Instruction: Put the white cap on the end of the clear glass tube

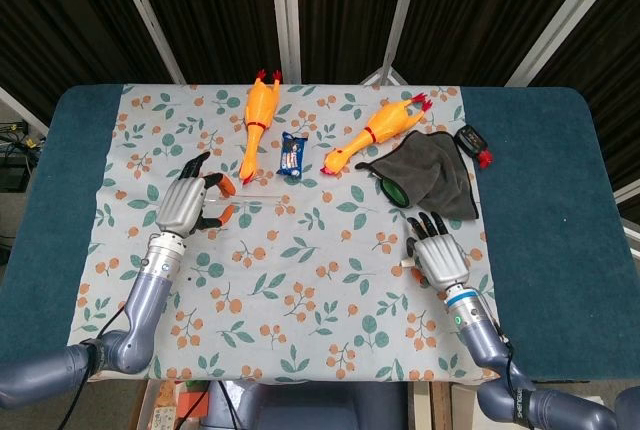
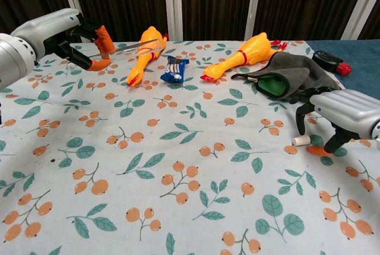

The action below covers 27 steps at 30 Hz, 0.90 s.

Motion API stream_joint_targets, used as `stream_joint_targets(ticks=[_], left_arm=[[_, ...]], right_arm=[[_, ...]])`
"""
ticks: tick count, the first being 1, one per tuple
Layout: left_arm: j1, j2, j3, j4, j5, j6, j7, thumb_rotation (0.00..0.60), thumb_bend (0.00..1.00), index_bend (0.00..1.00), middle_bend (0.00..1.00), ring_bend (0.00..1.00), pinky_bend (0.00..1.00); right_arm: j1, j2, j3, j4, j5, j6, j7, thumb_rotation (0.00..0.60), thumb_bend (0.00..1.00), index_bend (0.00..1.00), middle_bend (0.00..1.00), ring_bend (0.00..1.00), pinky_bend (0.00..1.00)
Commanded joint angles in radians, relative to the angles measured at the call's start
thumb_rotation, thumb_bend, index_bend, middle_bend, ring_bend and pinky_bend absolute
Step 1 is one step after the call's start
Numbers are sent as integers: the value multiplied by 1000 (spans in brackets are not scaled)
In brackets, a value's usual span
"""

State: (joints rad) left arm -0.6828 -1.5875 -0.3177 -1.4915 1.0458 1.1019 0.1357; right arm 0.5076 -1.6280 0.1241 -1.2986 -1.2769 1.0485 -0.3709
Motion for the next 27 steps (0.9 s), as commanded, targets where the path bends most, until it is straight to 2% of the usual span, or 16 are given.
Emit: stream_joint_targets(ticks=[1, 14, 27], left_arm=[[1, 1, 1, 2, 0, 0, -1, 600, 790, 613, 483, 33, 0], [0, 1, -1, 9, -1, -1, -12, 600, 790, 613, 483, 33, 0], [-14, -35, -10, 12, -10, 1, -18, 600, 790, 613, 483, 33, 0]], right_arm=[[2, -4, -1, 3, 0, 0, -2, 600, 311, 529, 152, 10, 0], [12, -1, 6, 2, -7, 21, -8, 600, 346, 582, 169, 16, 0], [11, 62, 44, -54, -15, 77, 6, 600, 360, 614, 179, 17, 0]])
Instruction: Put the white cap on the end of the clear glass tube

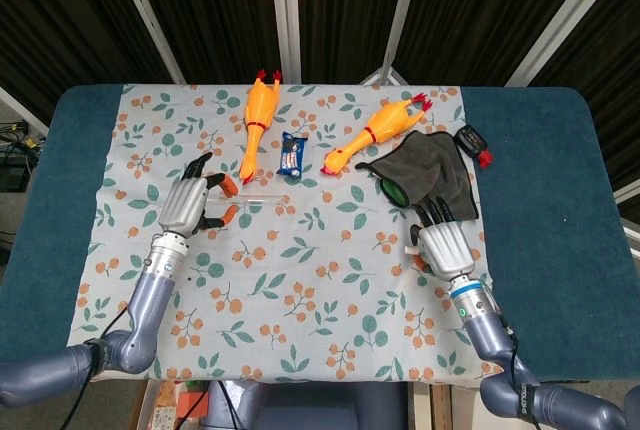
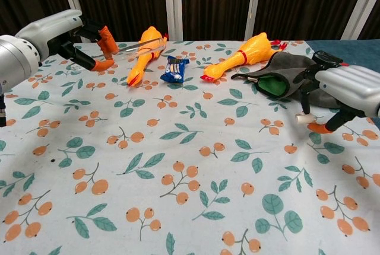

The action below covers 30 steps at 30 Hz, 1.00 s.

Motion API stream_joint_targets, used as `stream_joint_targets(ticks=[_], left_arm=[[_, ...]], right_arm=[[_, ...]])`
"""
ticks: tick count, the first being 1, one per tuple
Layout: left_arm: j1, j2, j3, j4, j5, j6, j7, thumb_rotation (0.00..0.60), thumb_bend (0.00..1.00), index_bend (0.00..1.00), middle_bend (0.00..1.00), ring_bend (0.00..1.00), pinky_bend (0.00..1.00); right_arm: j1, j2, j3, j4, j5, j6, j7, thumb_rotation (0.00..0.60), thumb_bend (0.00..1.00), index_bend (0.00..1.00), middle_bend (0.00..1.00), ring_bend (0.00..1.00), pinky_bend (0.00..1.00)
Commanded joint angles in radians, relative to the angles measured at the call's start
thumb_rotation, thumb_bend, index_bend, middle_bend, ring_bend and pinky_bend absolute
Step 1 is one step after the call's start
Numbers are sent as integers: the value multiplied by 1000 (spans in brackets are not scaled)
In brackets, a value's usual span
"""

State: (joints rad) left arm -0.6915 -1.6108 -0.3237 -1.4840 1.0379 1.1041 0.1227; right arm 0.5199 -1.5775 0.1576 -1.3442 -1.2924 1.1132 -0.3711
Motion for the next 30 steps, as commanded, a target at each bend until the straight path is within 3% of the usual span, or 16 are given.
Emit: stream_joint_targets(ticks=[1, 17, 22, 30], left_arm=[[-8, -20, -6, 11, -3, -1, -7, 600, 790, 613, 483, 33, 0], [-66, -235, -75, 209, 6, 24, -159, 600, 791, 614, 488, 33, 0], [-82, -290, -87, 257, 2, 26, -177, 600, 791, 614, 489, 33, 0], [-111, -328, -116, 266, -35, 16, -117, 600, 791, 614, 489, 33, 0]], right_arm=[[-1, 18, 15, -13, 0, 17, 10, 600, 360, 617, 179, 17, 0], [39, 88, 115, -60, -61, 124, 72, 600, 360, 622, 179, 17, 0], [69, 86, 113, -19, -143, 163, 63, 600, 361, 622, 179, 17, 0], [120, 43, 119, 14, -177, 171, 16, 600, 360, 622, 179, 17, 0]])
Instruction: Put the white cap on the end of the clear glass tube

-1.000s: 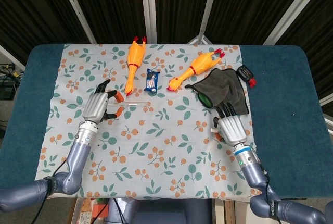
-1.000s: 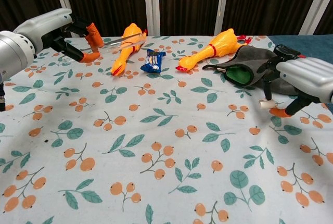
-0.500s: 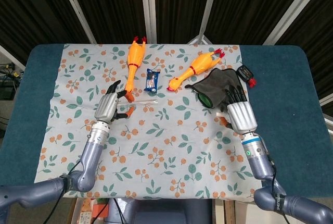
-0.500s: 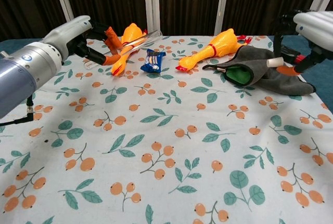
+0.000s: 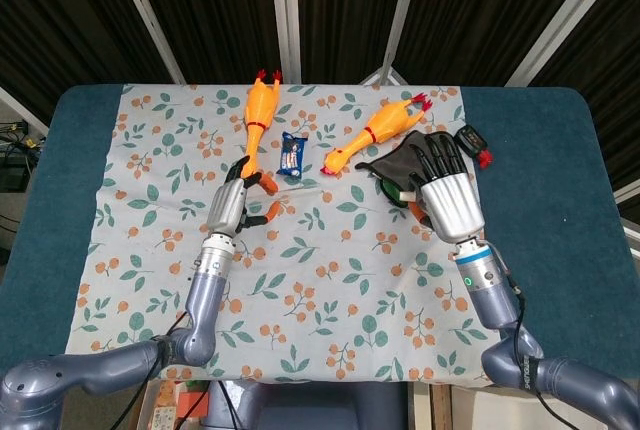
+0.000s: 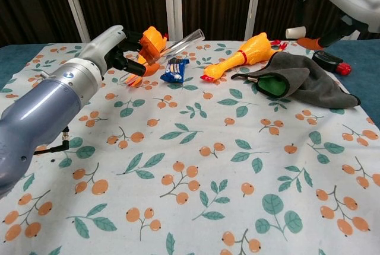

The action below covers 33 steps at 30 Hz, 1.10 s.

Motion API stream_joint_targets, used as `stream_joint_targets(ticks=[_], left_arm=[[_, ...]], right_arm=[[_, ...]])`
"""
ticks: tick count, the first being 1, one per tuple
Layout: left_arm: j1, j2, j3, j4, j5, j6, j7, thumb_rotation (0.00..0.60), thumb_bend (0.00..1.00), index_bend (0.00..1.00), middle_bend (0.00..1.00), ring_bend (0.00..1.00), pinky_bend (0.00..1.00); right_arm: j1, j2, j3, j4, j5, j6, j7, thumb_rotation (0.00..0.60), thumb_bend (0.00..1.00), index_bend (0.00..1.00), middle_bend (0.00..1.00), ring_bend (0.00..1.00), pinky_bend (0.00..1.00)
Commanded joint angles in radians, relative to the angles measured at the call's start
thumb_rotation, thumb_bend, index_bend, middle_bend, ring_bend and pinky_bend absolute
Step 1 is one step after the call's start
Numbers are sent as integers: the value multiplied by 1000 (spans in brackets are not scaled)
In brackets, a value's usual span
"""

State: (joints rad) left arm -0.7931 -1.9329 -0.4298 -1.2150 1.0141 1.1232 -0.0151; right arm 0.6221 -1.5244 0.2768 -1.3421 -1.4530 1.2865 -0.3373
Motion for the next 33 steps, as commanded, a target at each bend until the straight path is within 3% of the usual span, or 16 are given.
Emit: stream_joint_targets(ticks=[1, 11, 33], left_arm=[[-12, -6, -12, -7, -16, -5, 30, 600, 791, 614, 489, 33, 0], [-24, 9, -20, -41, -36, -15, 95, 600, 791, 614, 489, 33, 0], [-31, -76, -37, -21, -64, 20, 95, 600, 790, 614, 491, 33, 0]], right_arm=[[27, -13, -3, 19, -27, -5, -24, 600, 360, 623, 179, 18, 0], [106, -47, -14, 86, -82, -40, -65, 600, 360, 629, 179, 18, 0], [143, -132, 8, 111, -36, -10, -147, 600, 364, 632, 179, 18, 0]])
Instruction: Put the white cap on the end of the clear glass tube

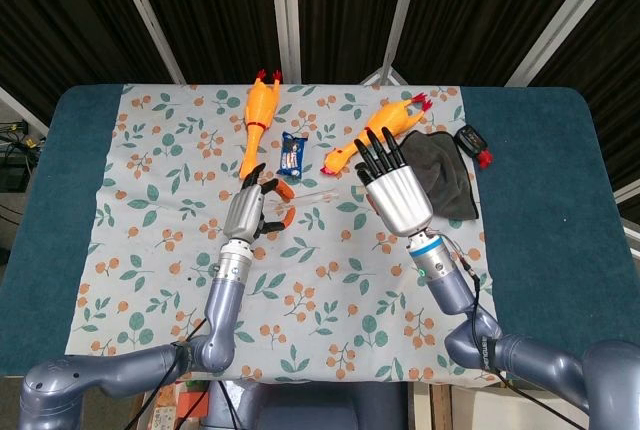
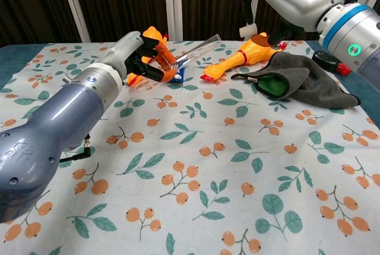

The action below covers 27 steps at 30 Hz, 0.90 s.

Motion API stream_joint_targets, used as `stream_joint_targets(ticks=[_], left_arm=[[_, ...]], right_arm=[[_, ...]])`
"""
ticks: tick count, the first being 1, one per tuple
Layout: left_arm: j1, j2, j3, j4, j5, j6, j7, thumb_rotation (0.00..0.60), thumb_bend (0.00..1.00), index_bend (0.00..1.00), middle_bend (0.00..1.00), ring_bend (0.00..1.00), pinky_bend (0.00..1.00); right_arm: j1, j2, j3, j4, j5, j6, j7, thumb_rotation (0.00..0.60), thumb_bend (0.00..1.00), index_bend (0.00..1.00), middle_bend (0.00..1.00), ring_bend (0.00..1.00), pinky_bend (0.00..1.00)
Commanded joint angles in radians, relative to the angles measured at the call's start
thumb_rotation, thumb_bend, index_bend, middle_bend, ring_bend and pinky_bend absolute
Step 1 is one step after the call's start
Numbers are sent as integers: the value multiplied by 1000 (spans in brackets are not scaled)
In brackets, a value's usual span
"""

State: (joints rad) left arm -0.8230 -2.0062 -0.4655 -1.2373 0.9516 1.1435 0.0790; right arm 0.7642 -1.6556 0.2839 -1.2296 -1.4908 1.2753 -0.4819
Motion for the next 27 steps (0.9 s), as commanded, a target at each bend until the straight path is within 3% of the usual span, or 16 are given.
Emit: stream_joint_targets(ticks=[1, 27], left_arm=[[-2, -4, -3, 2, -2, -1, 2, 600, 790, 614, 491, 33, 0], [-1, -41, -17, -12, -4, 17, 24, 600, 790, 614, 491, 33, 0]], right_arm=[[2, 0, 1, -3, 2, 2, -2, 600, 364, 633, 179, 17, 0], [-5, -12, -17, -28, 21, 16, -5, 600, 364, 634, 179, 18, 0]])
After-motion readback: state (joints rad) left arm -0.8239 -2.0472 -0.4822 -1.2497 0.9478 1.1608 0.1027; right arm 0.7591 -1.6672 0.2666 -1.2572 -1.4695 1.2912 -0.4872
